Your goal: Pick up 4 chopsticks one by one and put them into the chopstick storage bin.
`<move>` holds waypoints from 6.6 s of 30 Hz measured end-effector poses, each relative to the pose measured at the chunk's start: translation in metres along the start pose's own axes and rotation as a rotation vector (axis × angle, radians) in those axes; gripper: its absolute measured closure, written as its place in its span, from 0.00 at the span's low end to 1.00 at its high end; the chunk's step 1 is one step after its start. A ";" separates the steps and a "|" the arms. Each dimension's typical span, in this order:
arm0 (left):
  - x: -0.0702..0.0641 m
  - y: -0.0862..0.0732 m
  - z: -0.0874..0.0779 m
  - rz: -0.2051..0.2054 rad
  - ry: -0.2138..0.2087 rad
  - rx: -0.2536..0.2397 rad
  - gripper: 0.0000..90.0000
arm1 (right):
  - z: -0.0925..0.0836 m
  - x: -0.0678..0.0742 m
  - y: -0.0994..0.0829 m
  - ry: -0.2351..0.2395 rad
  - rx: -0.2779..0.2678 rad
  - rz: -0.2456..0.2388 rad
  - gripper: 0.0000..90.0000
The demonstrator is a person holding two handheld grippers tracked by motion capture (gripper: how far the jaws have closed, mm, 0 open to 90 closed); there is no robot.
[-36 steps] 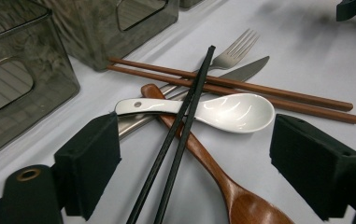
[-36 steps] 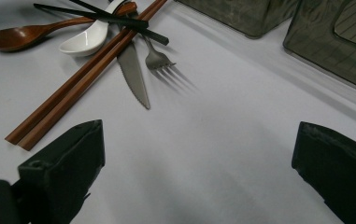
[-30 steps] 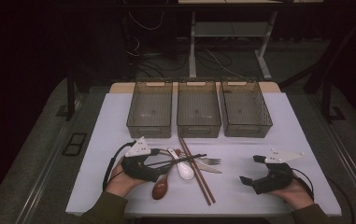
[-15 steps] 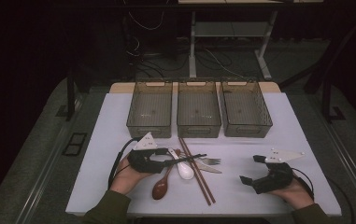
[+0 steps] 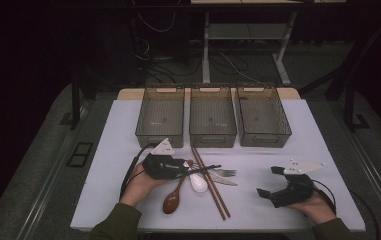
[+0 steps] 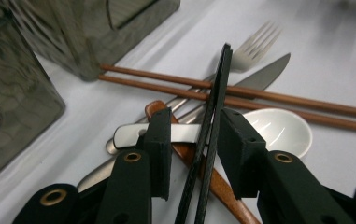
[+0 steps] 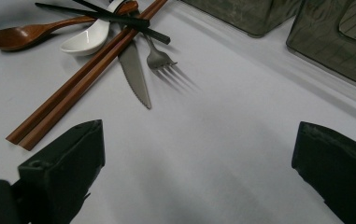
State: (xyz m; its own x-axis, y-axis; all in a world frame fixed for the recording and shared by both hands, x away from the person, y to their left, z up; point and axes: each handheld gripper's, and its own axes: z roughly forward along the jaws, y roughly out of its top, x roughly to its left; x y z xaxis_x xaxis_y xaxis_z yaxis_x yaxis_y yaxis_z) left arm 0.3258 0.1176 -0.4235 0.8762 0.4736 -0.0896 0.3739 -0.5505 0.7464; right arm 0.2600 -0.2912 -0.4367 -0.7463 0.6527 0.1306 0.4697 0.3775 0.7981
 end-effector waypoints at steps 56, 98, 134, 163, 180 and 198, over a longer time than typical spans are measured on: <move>0.003 -0.012 0.006 0.019 -0.004 0.126 0.86 | 0.000 0.000 0.000 0.009 0.007 -0.004 0.03; 0.003 -0.012 0.004 0.049 -0.002 0.105 0.94 | 0.001 0.000 -0.001 0.010 0.018 -0.008 0.03; 0.005 0.000 -0.029 -0.045 0.011 0.035 0.94 | 0.004 -0.002 -0.001 0.031 0.020 -0.003 0.03; 0.028 0.030 -0.044 -0.084 0.053 0.011 0.94 | 0.002 -0.002 -0.001 0.027 -0.003 0.000 0.03; 0.049 0.053 -0.050 -0.117 0.074 -0.013 0.94 | 0.002 -0.002 -0.001 0.028 -0.005 0.007 0.03; 0.088 0.089 -0.058 -0.133 0.130 -0.042 0.94 | 0.000 -0.003 -0.001 0.025 -0.007 0.009 0.03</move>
State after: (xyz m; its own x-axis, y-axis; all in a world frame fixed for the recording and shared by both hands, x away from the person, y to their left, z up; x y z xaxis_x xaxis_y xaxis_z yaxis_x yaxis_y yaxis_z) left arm 0.4184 0.1502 -0.3267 0.7724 0.6264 -0.1052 0.4682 -0.4496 0.7607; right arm 0.2619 -0.2929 -0.4377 -0.7538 0.6392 0.1522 0.4732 0.3674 0.8007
